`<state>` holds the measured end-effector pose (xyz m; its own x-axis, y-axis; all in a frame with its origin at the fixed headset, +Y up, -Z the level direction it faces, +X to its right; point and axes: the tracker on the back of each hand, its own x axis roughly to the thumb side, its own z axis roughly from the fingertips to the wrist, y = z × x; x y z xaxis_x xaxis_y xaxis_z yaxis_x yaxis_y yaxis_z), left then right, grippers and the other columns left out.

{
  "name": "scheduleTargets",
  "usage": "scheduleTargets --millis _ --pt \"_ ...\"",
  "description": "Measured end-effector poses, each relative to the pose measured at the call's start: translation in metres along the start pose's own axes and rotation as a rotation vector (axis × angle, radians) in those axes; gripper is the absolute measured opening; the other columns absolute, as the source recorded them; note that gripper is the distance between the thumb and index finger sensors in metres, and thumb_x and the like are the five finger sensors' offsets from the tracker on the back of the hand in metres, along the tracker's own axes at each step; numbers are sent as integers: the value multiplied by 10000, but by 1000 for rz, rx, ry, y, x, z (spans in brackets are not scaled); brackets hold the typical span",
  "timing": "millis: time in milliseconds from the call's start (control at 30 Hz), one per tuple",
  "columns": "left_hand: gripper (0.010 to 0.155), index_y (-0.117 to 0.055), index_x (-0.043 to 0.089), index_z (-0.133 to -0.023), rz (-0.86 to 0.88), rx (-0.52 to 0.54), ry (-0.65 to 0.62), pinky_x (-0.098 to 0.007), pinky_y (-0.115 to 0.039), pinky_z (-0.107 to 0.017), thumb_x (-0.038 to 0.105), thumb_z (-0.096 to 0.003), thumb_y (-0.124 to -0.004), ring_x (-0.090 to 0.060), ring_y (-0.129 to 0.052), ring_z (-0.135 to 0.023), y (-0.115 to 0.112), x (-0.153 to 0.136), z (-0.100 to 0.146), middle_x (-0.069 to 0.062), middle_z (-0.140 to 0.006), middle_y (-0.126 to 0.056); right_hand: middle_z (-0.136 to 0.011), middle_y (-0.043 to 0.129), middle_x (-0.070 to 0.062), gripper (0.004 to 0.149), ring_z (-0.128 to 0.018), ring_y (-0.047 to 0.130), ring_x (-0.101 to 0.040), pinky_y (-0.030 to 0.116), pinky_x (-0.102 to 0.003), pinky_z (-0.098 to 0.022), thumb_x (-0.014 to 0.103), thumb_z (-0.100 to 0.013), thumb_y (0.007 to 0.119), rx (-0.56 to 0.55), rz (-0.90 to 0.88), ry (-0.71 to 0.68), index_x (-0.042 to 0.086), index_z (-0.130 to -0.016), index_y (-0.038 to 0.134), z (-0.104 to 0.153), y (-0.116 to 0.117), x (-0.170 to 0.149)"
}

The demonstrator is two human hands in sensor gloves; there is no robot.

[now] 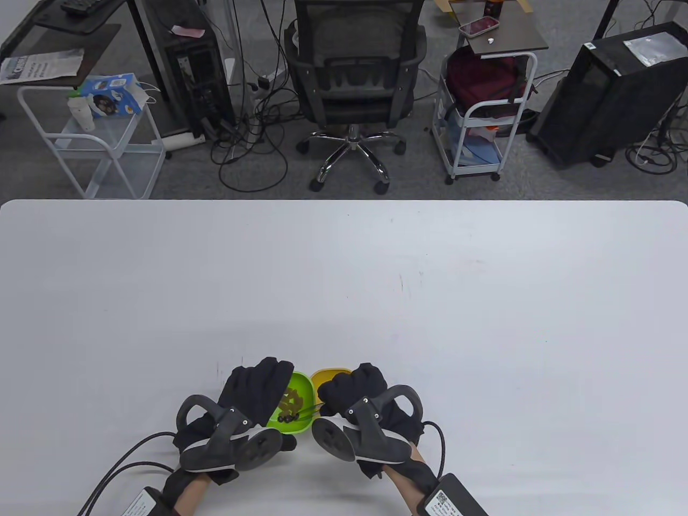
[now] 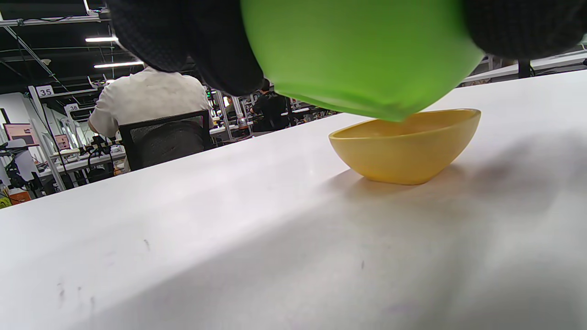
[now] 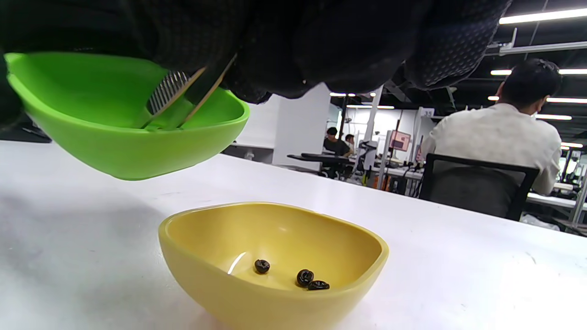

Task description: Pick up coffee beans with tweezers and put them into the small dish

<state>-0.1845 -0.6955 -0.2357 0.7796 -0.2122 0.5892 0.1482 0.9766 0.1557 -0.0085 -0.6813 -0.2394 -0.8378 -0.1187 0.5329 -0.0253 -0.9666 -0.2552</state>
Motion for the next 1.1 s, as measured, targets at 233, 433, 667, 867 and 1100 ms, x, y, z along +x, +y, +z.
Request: scheduleTargets --millis 233,433,667,867,1100 --pt "1155 -479 -32 -1176 1 0 0 -656 -739 -723 720 -333 -723 -425 -904 -933 0 0 0 -336 -1163 -648 -620 878 28 417 -436 920 -176 715 -583 -686 376 -429 659 29 14 0 220 -799 774 -1 3 2" --pt "1156 -477 -32 -1176 1 0 0 -657 -739 -723 720 -333 -723 -425 -903 -934 0 0 0 -337 -1164 -646 -623 873 26 416 -442 915 -177 714 -586 -688 373 -430 644 35 7 7 222 -798 767 -2 1 0" --pt "1155 -478 -31 -1176 2 0 0 -657 -739 -723 720 -333 -722 -427 -902 -934 1 1 0 -338 -1163 -647 -625 871 24 414 -445 913 -179 708 -587 -693 372 -431 645 16 -60 52 222 -798 765 0 -5 -12" --pt "1156 -478 -32 -1176 4 0 0 -657 -738 -723 720 -333 -722 -424 -903 -935 1 1 0 -336 -1164 -647 -627 870 23 413 -447 911 -181 704 -588 -697 371 -432 644 -15 -145 116 222 -798 765 5 -12 -31" --pt "1154 -478 -31 -1176 2 -5 0 -657 -739 -722 720 -334 -721 -424 -903 -934 1 1 0 -335 -1164 -647 -630 868 18 412 -451 907 -188 696 -593 -701 367 -433 647 -18 -268 218 220 -799 767 10 -12 -61"
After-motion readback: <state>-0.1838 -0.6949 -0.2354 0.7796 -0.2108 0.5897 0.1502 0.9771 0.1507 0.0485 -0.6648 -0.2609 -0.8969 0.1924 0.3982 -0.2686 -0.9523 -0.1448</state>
